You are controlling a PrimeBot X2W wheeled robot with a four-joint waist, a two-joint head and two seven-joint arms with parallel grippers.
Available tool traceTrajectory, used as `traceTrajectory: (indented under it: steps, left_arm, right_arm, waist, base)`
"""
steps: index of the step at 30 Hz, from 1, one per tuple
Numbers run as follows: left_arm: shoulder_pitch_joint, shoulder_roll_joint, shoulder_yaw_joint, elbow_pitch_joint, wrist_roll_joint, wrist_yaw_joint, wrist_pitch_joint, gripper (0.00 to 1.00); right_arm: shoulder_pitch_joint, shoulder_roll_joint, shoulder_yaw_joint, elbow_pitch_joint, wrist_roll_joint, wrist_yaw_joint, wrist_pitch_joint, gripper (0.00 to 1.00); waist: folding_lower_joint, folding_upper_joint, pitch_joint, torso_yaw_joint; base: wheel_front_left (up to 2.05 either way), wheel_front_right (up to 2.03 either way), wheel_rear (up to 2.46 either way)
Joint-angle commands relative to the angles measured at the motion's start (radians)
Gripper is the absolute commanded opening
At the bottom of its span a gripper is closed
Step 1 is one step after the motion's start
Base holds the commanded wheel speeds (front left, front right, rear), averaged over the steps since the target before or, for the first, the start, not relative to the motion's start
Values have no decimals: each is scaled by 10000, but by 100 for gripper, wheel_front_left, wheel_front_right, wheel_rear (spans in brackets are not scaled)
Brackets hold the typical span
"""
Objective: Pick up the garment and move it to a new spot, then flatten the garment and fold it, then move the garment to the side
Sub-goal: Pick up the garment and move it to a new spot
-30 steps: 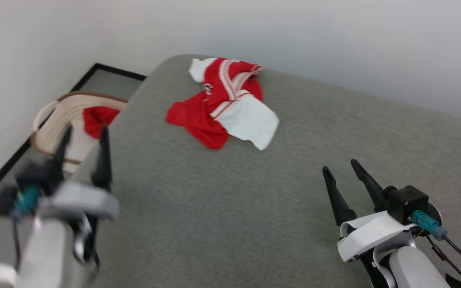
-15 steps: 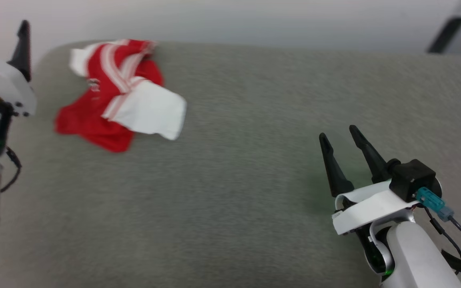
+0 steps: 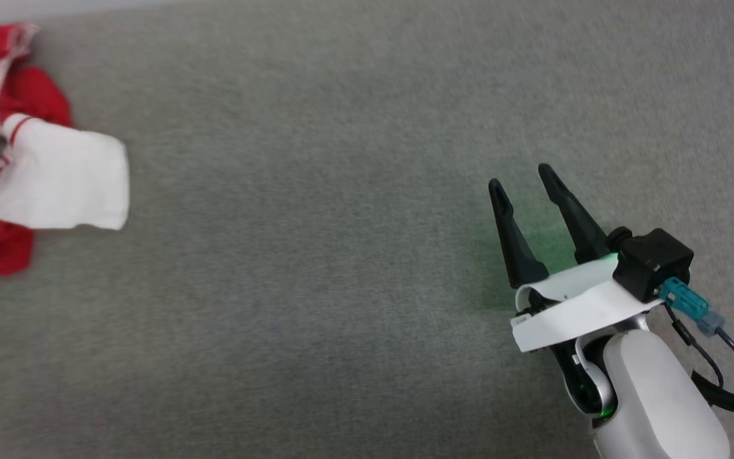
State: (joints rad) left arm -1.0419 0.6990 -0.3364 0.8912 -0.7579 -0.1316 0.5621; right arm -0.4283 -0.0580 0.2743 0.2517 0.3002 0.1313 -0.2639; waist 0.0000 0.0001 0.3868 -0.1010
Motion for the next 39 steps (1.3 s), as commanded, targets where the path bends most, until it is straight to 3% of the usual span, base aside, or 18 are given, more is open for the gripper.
traceTrajectory:
  steps: [1,4,12,13,14,15,24,29,39]
  left_arm:
    - [-113,33,-79,219,-178,21,288,100]
    - [-241,89,-201,592,-371,21,612,100]
    - [84,-461,-655,1415,-845,11,849,100]
    - [121,-524,-726,1437,-887,9,833,71]
    - [136,-600,-809,1405,-937,-5,815,24]
    - [166,-680,-851,1368,-1058,-14,767,0]
    - [254,-605,-1420,398,-1615,-60,-886,0]
    - [274,-106,-1979,-398,-1747,-34,-1805,0]
    - [-167,101,-4509,-3599,-2186,1,-2277,0]
  right_arm:
    - [-197,34,95,-109,63,-10,-2,100]
    - [-347,41,142,-262,21,-10,-2,100]
    - [-381,51,236,-606,-135,-10,-2,100]
    - [-372,51,241,-625,-163,-10,-2,100]
    - [-366,44,253,-644,-191,-10,-2,100]
    - [-351,33,247,-664,-210,-10,-2,100]
    - [-72,-3,246,-503,-118,-10,-3,100]
    - [211,0,171,-293,-63,-10,-2,100]
    - [954,33,-423,-272,188,-10,-3,100]
  waist:
    - [0,-1,1012,-801]
    - [0,-1,1283,-872]
    - [0,-1,1602,-907]
    - [0,-1,1612,-892]
    - [0,-1,1609,-870]
    - [0,-1,1585,-833]
    - [0,-1,689,-380]
    - [0,-1,-45,-147]
    - [0,-1,-1052,-57]
  base:
    - [0,0,0]
    - [0,0,0]
    - [0,0,0]
    - [0,0,0]
    - [0,0,0]
    - [0,0,0]
    - [0,0,0]
    - [0,0,0]
    - [0,0,0]
